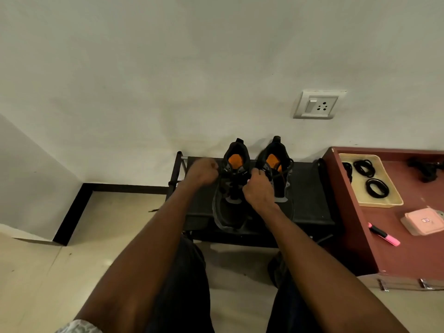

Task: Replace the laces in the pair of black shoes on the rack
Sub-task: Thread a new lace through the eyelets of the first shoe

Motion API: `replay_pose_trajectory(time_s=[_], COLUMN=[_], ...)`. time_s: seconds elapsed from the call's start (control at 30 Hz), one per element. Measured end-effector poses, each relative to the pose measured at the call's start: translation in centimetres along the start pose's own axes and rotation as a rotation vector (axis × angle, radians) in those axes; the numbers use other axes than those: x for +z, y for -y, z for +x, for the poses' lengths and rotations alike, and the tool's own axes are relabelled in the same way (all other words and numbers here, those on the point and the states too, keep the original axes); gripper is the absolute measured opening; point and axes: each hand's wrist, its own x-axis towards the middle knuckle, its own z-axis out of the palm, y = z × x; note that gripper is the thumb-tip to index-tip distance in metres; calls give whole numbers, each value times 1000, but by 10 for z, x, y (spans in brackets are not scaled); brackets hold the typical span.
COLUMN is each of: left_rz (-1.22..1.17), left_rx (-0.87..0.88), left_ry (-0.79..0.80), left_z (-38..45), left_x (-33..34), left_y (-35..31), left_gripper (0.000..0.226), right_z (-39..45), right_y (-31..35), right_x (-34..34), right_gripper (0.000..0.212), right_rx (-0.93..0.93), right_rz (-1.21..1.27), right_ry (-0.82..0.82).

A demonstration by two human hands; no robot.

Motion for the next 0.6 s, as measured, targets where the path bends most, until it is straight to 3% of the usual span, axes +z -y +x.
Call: replay_pose_trajectory(time_s=[0.1,0.17,0.27,0.33,0.43,0.5,0.6], left_rz=[-20,-41,-70,-71,-108,-198,-391], left_rx=[32,32,9,0,-9,-47,-120], left_ry=[175,171,111,72,-133,-245,-254], left_z=[-3,-3,0,-1,-6,-11,-15], left_x=[33,45,52,54,52,46,37], left_y=[10,14,19,20,19,15,10], left_gripper=[29,28,23,31,51,47,25], right_z=[15,20,17,15,14,10,-4], right_y=[-5,-9,-14,-13,-3,5,29], right_x=[2,4,2,-1,-18,-37,-69], right_gripper=[62,51,6,20,28,28,9], right_rx=[-67,-86,-92,-52,93,163,177], right_rz=[37,-18,-109,-121,14,140,448], right_ry=[142,122,131,133,269,409,432])
